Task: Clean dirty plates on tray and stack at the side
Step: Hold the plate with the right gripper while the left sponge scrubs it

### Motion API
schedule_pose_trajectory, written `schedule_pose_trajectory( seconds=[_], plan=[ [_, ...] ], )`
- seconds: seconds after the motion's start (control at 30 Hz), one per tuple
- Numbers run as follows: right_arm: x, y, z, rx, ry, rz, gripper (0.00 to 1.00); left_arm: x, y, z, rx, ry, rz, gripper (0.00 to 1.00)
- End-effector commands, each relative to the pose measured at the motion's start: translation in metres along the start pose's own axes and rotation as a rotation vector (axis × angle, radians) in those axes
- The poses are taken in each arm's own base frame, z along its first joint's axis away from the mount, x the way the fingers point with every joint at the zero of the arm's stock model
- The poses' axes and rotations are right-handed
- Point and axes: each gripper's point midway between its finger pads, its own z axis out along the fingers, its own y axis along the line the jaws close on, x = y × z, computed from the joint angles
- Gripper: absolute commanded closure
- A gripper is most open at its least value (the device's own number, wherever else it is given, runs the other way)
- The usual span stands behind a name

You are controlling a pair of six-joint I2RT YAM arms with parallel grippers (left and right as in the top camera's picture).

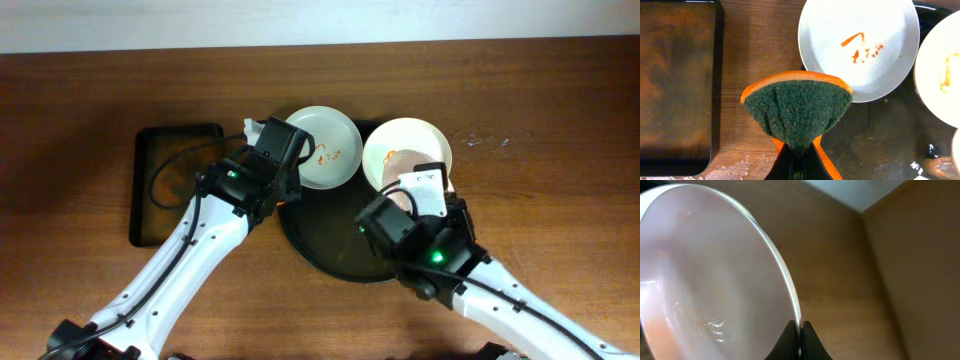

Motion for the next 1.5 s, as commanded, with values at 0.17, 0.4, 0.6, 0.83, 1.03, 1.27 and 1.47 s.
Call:
schedule_pose_trajectory(
  seconds=[0.17, 0.4, 0.6, 0.83, 1.03, 1.27, 1.47],
  plan=[
    [-0.032, -0.02, -0.013, 0.149, -0.136, -0.144, 0.96, -0.005, 0.002, -0.006, 0.009, -0.022, 0.002, 0.99],
    [-0.04, -0.023, -0.015, 0.175, -0.156, -0.174, 0.96, -0.006, 0.001, -0.006, 0.012, -0.025, 0.001, 1.0],
    [-0.006, -0.006, 0.022, -0.128, 0.129, 0.31, 0.96, 0.001, -0.014, -0.006, 0.095, 0.016, 0.001, 1.0],
    [0.055, 0.056, 0.015, -0.452, 0.584, 0.458, 0.96, 0.053, -0.131, -0.002, 0.598, 0.259, 0.152, 1.0],
    [0.112, 0.088, 0.041, -0.34, 0.811, 0.302, 0.96, 0.112, -0.168, 0.015, 0.661, 0.441, 0.235, 0.99],
    [0.125, 0.092, 0.043, -0.319, 0.86, 0.264, 0.96, 0.156, -0.167, 0.048, 0.532, 0.538, 0.298, 1.0],
    [0.127, 0.081, 0.049, -0.332, 0.915, 0.353, 0.96, 0.154, -0.152, 0.057, 0.415, 0.531, 0.213, 1.0]
  ],
)
